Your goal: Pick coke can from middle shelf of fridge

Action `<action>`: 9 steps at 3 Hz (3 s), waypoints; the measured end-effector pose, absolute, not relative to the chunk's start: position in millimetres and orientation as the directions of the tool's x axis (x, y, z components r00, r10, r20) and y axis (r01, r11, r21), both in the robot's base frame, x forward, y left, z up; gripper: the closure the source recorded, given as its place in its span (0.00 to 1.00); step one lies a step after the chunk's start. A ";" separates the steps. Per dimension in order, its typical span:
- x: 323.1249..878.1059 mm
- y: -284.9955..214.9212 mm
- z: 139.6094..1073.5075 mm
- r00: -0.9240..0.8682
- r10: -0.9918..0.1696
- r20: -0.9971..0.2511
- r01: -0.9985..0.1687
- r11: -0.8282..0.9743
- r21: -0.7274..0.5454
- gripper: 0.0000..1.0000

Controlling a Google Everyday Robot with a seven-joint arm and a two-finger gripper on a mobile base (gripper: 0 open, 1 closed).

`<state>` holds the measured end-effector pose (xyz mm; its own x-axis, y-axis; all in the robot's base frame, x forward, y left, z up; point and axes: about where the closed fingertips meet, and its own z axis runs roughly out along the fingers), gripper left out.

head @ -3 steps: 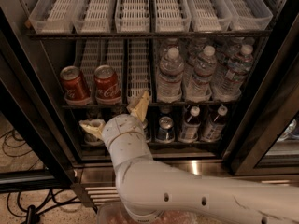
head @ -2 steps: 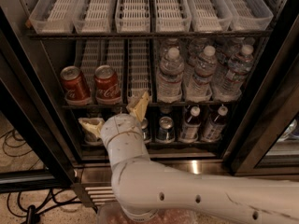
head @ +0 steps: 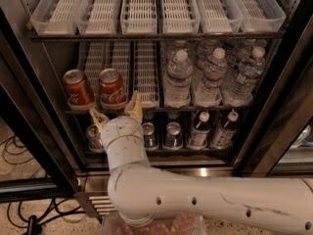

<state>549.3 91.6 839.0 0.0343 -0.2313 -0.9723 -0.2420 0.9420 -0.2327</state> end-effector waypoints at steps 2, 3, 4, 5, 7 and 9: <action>555.9 90.4 841.4 0.048 -0.216 -0.975 -0.210 0.952 -0.221 0.32; 567.8 101.0 841.0 0.058 -0.212 -0.976 -0.210 0.953 -0.219 0.40; 582.6 103.7 845.3 0.077 -0.216 -0.973 -0.189 0.955 -0.227 0.41; 613.1 104.2 833.6 0.060 -0.216 -0.975 -0.158 0.962 -0.223 0.40; 617.8 106.4 831.9 0.053 -0.210 -0.976 -0.161 0.963 -0.216 0.54; 618.7 107.0 832.1 0.053 -0.206 -0.977 -0.163 0.963 -0.212 1.00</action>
Offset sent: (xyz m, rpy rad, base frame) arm 0.0091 -0.0012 0.0031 0.0257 -0.0294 -0.0396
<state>618.7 107.0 832.1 0.0525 -0.2065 -0.9770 -0.1631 0.9635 -0.2124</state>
